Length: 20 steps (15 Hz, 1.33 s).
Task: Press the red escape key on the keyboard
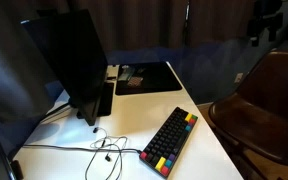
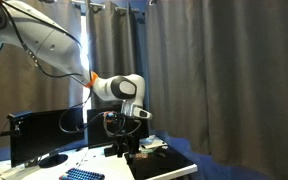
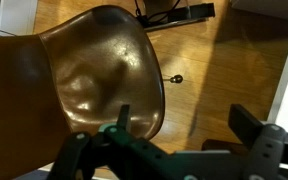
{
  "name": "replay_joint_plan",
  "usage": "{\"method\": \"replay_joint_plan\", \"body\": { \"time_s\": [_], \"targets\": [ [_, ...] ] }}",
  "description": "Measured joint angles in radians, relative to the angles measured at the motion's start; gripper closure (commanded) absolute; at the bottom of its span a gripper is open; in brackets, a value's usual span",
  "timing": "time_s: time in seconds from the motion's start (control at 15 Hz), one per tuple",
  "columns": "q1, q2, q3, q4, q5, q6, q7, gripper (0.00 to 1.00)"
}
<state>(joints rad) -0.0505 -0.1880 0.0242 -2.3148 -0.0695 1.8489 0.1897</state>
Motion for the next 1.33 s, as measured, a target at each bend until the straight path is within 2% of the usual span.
{"method": "replay_joint_plan", "body": {
  "time_s": [0.8,1.07,1.33],
  "targets": [
    [0.015,-0.002,0.002,-0.011,0.001,0.000,-0.009,0.00],
    [0.102,-0.058,0.051,-0.103,0.020,0.000,-0.068,0.00],
    [0.221,-0.183,0.108,-0.214,0.133,0.001,-0.159,0.00]
  ]
}}
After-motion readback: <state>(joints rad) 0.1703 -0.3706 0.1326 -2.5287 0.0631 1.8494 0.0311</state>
